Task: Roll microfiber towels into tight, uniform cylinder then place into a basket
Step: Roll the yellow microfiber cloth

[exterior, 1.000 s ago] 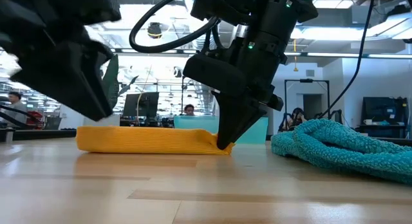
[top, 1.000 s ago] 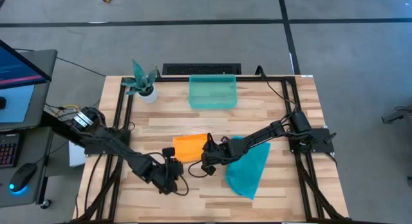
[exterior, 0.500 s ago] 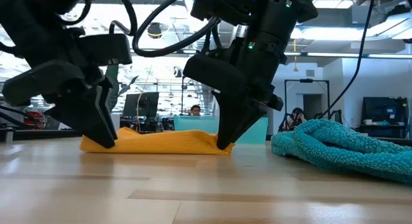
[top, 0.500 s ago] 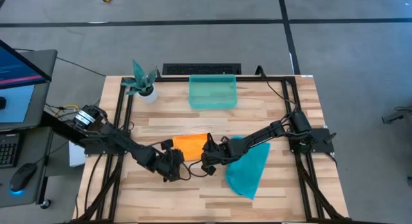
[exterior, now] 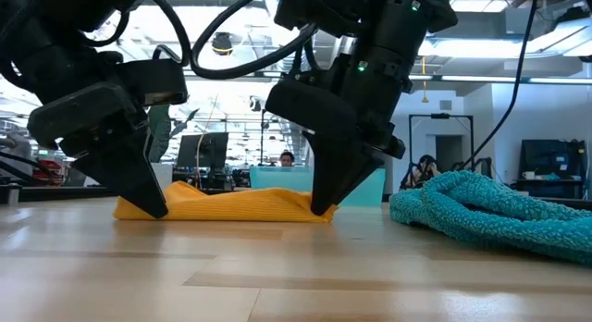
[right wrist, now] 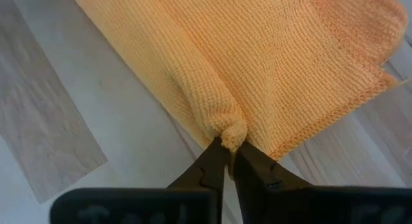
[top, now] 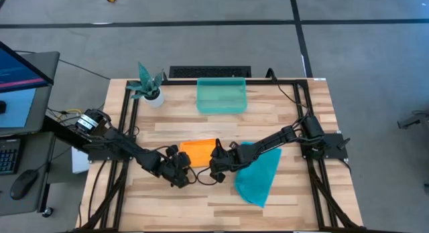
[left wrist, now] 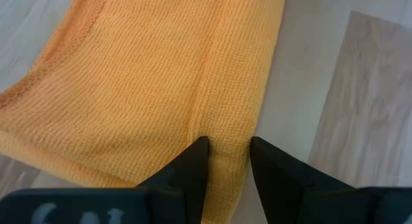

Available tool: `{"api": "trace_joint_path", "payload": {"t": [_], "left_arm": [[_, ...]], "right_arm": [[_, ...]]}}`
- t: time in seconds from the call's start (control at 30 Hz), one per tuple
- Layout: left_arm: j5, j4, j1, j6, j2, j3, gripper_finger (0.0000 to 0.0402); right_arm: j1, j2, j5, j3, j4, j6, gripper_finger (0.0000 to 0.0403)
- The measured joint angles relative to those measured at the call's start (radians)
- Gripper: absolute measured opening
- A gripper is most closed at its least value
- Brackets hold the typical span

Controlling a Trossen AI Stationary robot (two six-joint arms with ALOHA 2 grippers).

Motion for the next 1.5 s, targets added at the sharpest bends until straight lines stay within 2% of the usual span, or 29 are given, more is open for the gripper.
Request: {"api": "trace_joint_path", "payload": {"t": [0.3, 0.43, 0.57, 0.77, 0.87, 1.1, 1.17, 1.23, 1.3, 1.37, 1.5], "left_arm": [[0.01, 0.017, 0.0, 0.003, 0.002, -0.002, 0.0112], [0.009, 0.017, 0.0, 0.003, 0.002, -0.002, 0.0112], [0.009, 0.017, 0.0, 0.004, 0.003, -0.002, 0.0111], [0.009, 0.022, 0.0, 0.02, 0.003, -0.003, 0.0111], [0.009, 0.024, 0.0, 0.023, 0.003, -0.003, 0.0111], [0.009, 0.024, 0.0, 0.023, 0.004, -0.003, 0.0111], [0.009, 0.025, 0.0, 0.023, 0.004, -0.003, 0.0111], [0.011, 0.02, 0.0, 0.022, 0.004, -0.002, 0.0111], [0.011, 0.024, 0.0, 0.023, 0.003, -0.003, 0.0111], [0.013, 0.02, 0.0, 0.023, 0.004, -0.002, 0.0111], [0.013, 0.02, 0.0, 0.023, 0.004, -0.001, 0.0111]], "right_arm": [[0.001, 0.0, -0.033, 0.0, -0.01, -0.046, 0.0115], [-0.008, -0.037, -0.048, -0.001, -0.044, -0.052, 0.0128], [0.022, -0.112, 0.075, -0.002, -0.078, -0.086, 0.0124], [0.146, -0.179, 0.31, 0.0, -0.063, -0.306, 0.0116], [0.199, -0.177, 0.366, 0.0, -0.019, -0.42, 0.0118], [0.225, -0.097, 0.323, 0.005, 0.116, -0.688, 0.0124], [0.221, -0.082, 0.317, -0.007, 0.082, -0.765, 0.0126], [0.21, -0.042, 0.316, 0.005, 0.177, -0.825, 0.0131], [0.206, -0.029, 0.321, -0.004, 0.141, -0.864, 0.0139], [0.194, 0.007, 0.32, 0.006, 0.197, -0.88, 0.015], [0.178, 0.031, 0.341, 0.006, 0.201, -0.883, 0.0181]]}}
